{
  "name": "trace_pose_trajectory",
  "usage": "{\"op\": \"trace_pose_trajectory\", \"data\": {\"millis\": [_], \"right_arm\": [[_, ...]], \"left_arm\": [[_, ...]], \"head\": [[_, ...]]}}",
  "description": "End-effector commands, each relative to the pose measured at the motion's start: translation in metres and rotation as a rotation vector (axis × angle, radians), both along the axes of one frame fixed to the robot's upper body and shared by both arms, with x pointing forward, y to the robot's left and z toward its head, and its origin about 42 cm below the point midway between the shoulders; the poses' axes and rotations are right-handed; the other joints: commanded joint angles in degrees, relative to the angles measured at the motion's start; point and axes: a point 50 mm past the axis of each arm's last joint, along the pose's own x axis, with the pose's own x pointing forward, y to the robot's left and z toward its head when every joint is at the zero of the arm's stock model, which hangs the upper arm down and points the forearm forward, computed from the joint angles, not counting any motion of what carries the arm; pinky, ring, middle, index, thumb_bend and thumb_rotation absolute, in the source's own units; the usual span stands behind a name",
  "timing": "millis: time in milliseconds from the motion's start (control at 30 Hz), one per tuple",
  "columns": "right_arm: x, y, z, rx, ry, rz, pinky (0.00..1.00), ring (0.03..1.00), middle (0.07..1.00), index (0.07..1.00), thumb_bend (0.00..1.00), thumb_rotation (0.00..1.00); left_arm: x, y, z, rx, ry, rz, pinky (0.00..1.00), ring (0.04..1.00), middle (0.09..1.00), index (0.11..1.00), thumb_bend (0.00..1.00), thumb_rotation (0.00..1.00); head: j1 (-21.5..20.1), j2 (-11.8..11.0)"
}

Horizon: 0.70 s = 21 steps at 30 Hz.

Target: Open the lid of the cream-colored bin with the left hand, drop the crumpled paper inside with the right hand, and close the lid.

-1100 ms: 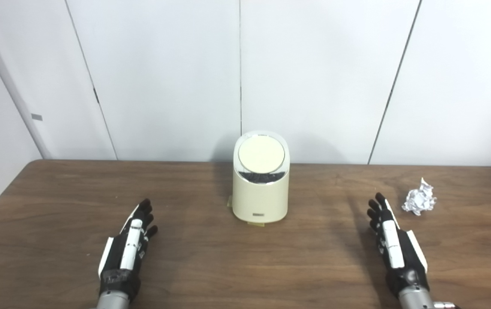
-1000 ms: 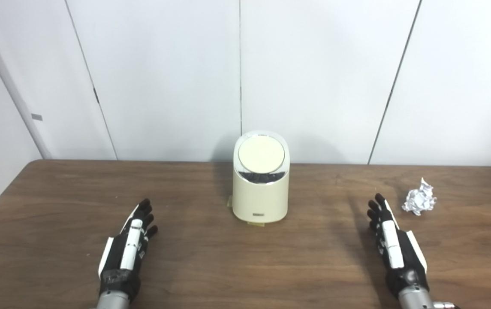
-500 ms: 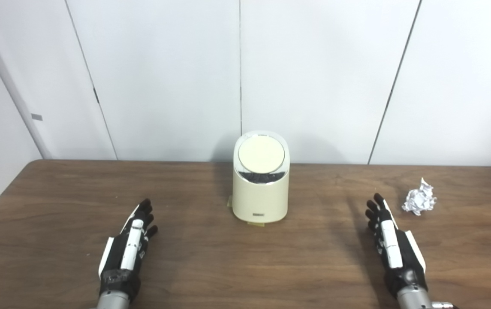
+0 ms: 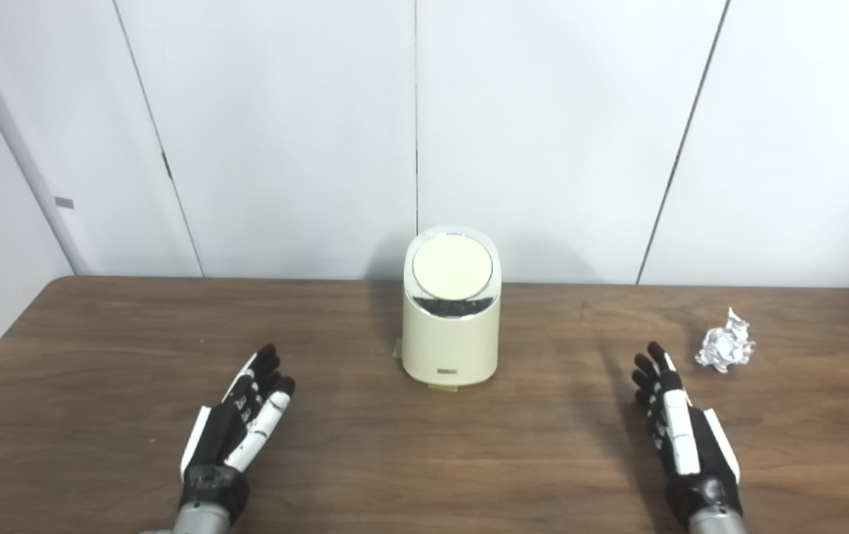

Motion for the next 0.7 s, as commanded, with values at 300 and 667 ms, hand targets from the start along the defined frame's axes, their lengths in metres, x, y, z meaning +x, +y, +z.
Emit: {"op": "trace_pose_trajectory", "data": {"millis": [300,667], "right_arm": [[0.004,-0.002,0.011,0.007,-0.048,0.003,0.99,0.97,0.971,0.972,0.6,0.99],[0.006,-0.001,0.008,-0.008,-0.045,0.005,0.98,0.961,0.965,0.966,0.59,0.99]], "left_arm": [[0.075,-0.039,0.117,0.281,-0.232,-0.127,0.95,0.948,0.946,0.965,0.89,0.42],[0.122,-0.055,0.182,0.53,-0.268,-0.262,0.96,0.981,0.986,0.99,0.89,0.31]], "head": [[0.0,0.3],[0.5,0.3]]}}
